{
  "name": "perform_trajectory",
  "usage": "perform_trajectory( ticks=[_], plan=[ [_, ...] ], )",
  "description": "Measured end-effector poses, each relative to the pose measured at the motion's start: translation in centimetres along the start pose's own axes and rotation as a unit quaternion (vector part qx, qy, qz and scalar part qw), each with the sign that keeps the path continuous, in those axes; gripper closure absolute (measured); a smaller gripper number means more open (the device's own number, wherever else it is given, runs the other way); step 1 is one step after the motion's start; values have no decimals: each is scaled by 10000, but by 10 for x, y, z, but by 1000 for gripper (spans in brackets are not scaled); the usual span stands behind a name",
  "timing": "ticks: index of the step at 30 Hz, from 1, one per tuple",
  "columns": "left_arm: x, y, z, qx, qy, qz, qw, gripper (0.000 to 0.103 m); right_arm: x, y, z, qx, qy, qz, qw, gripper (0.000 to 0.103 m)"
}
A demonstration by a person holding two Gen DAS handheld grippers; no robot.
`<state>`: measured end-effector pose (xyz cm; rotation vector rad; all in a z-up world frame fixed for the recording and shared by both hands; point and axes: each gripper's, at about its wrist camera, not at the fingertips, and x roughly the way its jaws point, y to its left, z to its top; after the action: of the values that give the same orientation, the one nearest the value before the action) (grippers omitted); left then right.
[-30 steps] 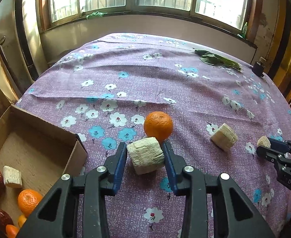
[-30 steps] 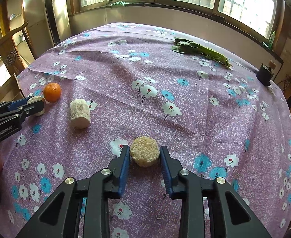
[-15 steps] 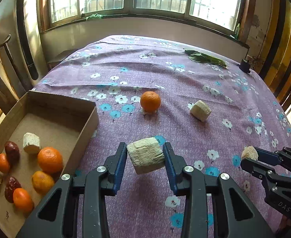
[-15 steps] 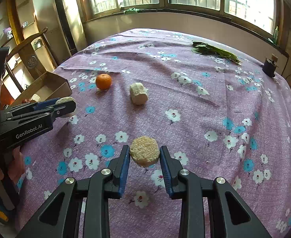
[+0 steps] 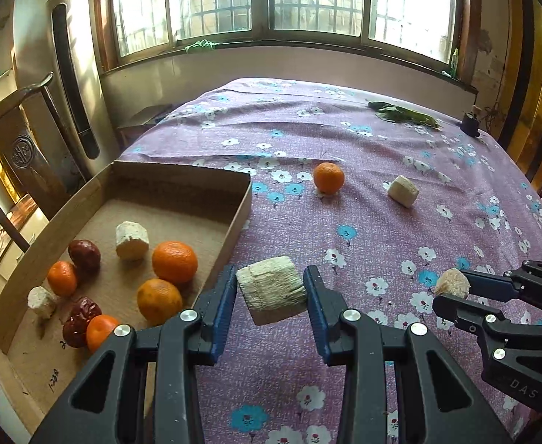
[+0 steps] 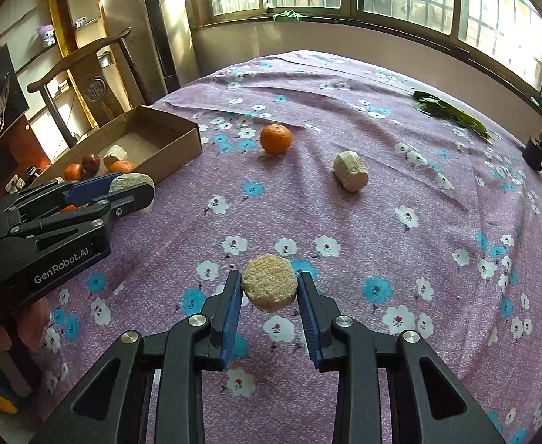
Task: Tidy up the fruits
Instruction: 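Carry both yam pieces into the box and open both tools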
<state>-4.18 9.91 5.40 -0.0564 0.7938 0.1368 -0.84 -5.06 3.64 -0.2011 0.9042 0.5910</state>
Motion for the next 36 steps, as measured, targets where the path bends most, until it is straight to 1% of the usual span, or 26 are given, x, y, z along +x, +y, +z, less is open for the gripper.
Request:
perform_trajectory(
  ticks=[13,19,26,36],
  plan=[
    [-22,36,-6,-220,-115,261,9994,67,7,39,14,-422,36,165,9990,70],
    [-34,55,-7,-309,-197,421,9984,67,10,57,28,-634,-14,287,9976,70],
    [-49,89,-8,-533,-282,594,9964,67,15,87,46,-1019,-39,402,9940,70],
    [-45,139,-19,-982,-119,832,9916,67,38,128,71,-1442,60,627,9875,70]
  ],
)
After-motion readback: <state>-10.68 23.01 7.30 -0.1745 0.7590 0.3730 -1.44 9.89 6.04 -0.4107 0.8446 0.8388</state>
